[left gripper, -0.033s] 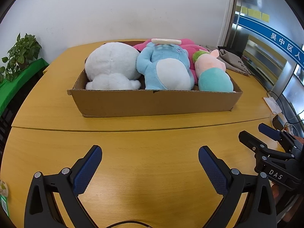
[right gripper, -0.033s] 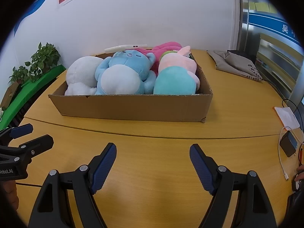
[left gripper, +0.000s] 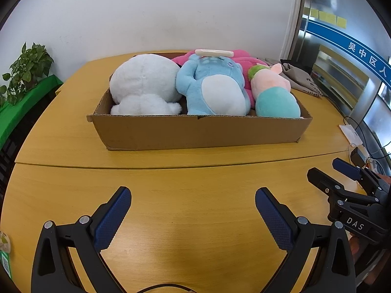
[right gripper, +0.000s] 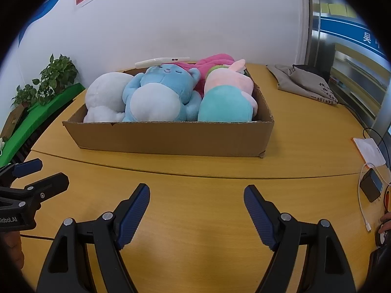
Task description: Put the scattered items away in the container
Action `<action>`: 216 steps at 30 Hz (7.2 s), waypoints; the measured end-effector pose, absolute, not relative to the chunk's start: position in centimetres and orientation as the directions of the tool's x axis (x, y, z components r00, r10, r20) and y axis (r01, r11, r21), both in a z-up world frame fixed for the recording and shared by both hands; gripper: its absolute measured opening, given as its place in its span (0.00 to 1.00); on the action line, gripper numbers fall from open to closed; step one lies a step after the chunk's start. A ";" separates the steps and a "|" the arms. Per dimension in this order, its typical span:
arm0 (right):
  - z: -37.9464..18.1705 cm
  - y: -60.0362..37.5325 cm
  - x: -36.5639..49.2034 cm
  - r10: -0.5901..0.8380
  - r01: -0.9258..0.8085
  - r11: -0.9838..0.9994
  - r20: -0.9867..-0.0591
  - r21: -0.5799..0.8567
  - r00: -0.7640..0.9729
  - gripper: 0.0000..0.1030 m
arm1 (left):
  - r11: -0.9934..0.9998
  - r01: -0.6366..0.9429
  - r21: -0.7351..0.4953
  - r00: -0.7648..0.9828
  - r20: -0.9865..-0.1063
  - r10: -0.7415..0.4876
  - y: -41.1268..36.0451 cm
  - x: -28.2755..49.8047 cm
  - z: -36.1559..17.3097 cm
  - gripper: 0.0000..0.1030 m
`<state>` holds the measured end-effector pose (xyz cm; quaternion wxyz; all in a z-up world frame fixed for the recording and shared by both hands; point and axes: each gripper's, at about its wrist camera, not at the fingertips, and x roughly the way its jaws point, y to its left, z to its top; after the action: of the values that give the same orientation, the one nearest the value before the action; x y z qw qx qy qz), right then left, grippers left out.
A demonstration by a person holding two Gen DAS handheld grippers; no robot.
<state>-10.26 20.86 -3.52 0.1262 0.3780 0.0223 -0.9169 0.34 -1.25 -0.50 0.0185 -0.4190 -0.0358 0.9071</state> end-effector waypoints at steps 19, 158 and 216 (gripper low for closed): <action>-7.2 25.7 -8.4 -0.235 0.429 -0.901 -0.750 -0.071 -0.618 0.77 | -0.996 -0.057 -0.064 -0.615 -0.784 0.086 -15.3 3.5 -7.4 1.00; -10.8 33.1 -10.4 -0.375 0.647 -0.763 -0.811 -0.005 -0.449 1.00 | -0.993 -0.121 -0.012 -0.587 -0.805 0.081 -24.7 0.2 -10.8 1.00; -10.6 33.1 -10.1 -0.373 0.644 -0.765 -0.812 -0.005 -0.450 1.00 | -0.993 -0.120 -0.014 -0.584 -0.808 0.082 -24.7 0.4 -10.6 1.00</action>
<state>-10.12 33.06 -10.59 0.3038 0.4276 0.1585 -0.8365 0.38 -24.66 -10.65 0.0565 -0.4526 0.0209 0.8897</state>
